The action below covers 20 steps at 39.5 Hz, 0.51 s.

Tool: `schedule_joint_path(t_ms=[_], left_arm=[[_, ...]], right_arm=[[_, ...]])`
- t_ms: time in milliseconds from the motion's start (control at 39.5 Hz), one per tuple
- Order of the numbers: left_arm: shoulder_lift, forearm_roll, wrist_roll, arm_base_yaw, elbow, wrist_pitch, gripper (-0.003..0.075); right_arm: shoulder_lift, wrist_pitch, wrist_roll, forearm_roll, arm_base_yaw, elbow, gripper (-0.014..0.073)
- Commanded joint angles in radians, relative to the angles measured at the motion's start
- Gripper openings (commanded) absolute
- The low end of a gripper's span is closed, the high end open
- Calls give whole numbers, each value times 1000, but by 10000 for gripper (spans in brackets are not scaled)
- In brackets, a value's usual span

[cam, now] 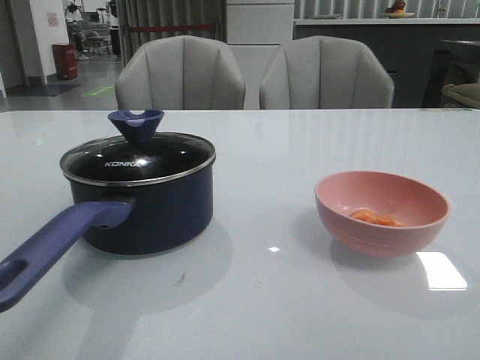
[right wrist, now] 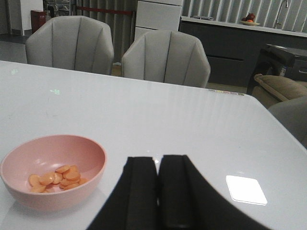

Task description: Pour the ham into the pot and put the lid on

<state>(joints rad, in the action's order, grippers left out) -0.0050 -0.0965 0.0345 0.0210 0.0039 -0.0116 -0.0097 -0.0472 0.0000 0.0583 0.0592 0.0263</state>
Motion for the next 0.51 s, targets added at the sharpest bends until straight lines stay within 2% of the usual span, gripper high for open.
schedule_joint_path(t_ms=[0, 127, 304, 405, 481], left_arm=[[-18, -5, 2, -1, 22, -81, 112], [-18, -5, 2, -1, 22, -96, 112], [-18, -5, 2, -1, 18, -299, 112], [-16, -5, 2, -1, -24, -290, 112], [-3, 2, 2, -1, -81, -224, 112]], right_arm=[[-20, 72, 5, 13, -4, -5, 139], [-20, 72, 5, 13, -4, -5, 139], [-20, 72, 5, 13, -4, -5, 139], [-20, 72, 5, 13, -4, -5, 139], [-20, 72, 5, 13, -4, -5, 139]])
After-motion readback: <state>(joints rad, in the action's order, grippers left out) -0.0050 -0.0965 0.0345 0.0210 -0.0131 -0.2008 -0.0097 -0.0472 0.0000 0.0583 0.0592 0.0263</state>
